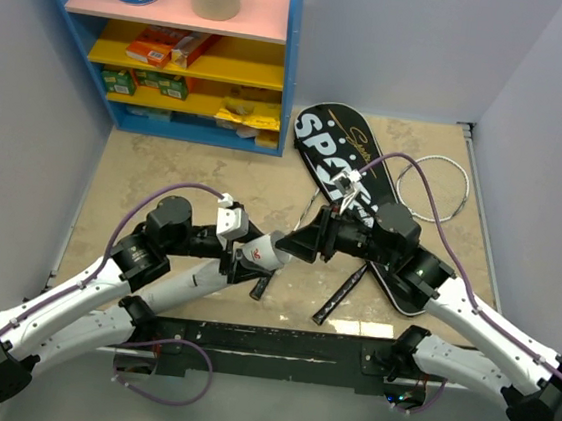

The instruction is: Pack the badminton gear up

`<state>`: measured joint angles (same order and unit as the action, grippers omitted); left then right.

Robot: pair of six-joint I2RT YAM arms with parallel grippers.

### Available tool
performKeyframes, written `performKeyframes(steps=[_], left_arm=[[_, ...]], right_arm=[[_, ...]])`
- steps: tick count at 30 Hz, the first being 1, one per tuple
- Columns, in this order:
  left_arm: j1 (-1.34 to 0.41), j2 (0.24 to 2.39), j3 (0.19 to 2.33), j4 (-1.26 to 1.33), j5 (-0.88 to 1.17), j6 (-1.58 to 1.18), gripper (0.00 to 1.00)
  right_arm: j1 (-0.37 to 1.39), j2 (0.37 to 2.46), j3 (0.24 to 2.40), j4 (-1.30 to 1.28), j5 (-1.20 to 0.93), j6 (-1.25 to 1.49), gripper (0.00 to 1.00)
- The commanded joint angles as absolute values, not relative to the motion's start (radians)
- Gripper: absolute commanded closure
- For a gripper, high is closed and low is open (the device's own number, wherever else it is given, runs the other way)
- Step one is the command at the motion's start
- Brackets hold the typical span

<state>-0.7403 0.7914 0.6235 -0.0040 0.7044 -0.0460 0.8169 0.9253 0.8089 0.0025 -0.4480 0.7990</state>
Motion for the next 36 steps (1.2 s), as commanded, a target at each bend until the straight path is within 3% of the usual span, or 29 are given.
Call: performKeyframes(steps=[1, 4, 7, 10, 11, 18, 36], left_arm=[[-0.746, 0.773, 0.650, 0.098, 0.742, -0.061, 0.92], [-0.746, 0.772, 0.650, 0.098, 0.742, -0.060, 0.92], [-0.746, 0.773, 0.650, 0.098, 0.741, -0.061, 0.92], [-0.744, 0.772, 0.650, 0.098, 0.739, -0.061, 0.92], [-0.744, 0.769, 0.650, 0.098, 0.739, -0.060, 0.92], [-0.744, 0.772, 0.653, 0.092, 0.715, -0.061, 0.92], [-0.692, 0.733, 0.640, 0.101, 0.492, -0.080, 0.92]], right_arm=[[0.813, 0.882, 0.818, -0.047, -0.393, 0.808, 0.41], [0.813, 0.870, 0.819, -0.057, -0.387, 0.808, 0.42], [0.813, 0.873, 0.813, -0.060, -0.385, 0.808, 0.49], [0.813, 0.896, 0.813, -0.072, -0.382, 0.790, 0.63], [0.815, 0.905, 0.819, -0.072, -0.377, 0.782, 0.72], [0.819, 0.965, 0.844, -0.110, -0.417, 0.730, 0.98], [0.953, 0.996, 0.831, -0.245, -0.474, 0.584, 1.00]])
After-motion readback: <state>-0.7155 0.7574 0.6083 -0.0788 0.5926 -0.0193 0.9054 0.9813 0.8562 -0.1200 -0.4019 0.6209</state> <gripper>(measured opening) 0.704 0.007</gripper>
